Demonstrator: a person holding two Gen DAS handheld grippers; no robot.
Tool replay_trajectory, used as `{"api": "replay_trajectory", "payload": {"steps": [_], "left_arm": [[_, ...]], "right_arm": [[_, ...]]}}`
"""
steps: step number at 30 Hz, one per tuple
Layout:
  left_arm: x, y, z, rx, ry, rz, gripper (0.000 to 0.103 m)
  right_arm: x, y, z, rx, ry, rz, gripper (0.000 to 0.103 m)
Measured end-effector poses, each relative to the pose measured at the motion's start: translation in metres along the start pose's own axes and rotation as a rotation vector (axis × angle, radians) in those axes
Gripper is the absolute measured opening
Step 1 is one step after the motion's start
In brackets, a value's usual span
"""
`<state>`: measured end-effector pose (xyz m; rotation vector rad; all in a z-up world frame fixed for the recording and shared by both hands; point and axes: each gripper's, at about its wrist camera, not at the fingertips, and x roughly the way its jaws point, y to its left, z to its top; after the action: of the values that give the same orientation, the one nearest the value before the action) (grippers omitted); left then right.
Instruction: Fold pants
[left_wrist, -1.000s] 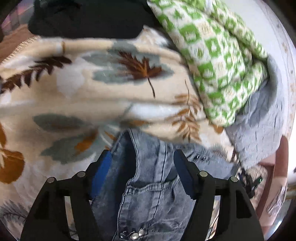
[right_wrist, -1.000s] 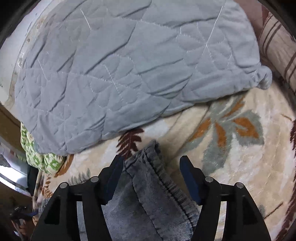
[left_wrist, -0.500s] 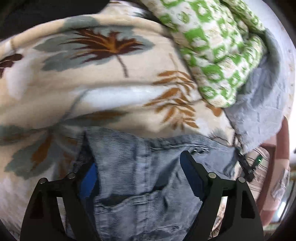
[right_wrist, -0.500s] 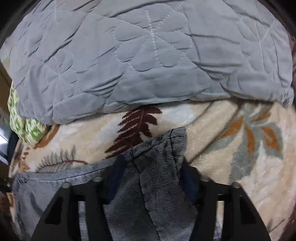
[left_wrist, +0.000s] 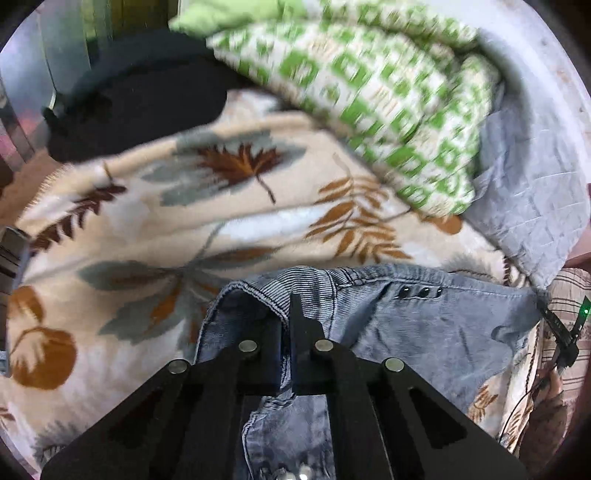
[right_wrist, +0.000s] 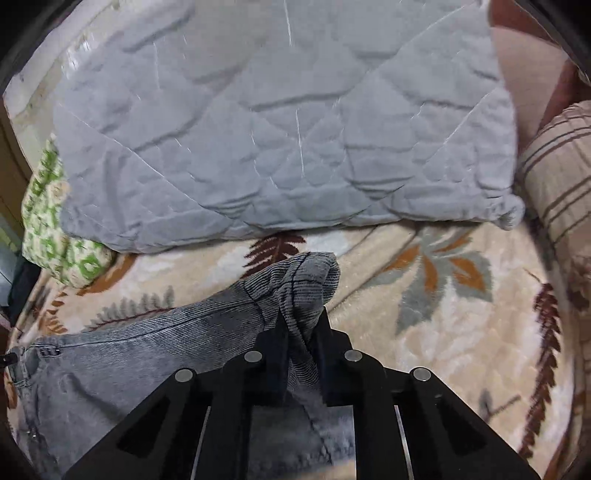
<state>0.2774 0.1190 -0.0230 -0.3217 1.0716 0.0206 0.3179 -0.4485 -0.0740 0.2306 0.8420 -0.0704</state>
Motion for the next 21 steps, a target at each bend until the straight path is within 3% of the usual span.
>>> {"api": "replay_trajectory", "payload": {"steps": [11,17,21], "left_arm": [[-0.1,-0.016,-0.06,0.001,-0.201,-0.022,0.001],[-0.136,-0.002,-0.112,-0.047,-0.239,-0.069,0.001],[-0.139,0.014,-0.149,-0.08,-0.203,-0.1,0.001]], "right_arm": [[-0.131,-0.029,-0.046,0.043,-0.097,0.032,0.011],[-0.188,-0.05,-0.096,0.091,-0.125,0.049,0.011],[-0.214,-0.062,-0.141,0.11,-0.126,0.055,0.011]]}}
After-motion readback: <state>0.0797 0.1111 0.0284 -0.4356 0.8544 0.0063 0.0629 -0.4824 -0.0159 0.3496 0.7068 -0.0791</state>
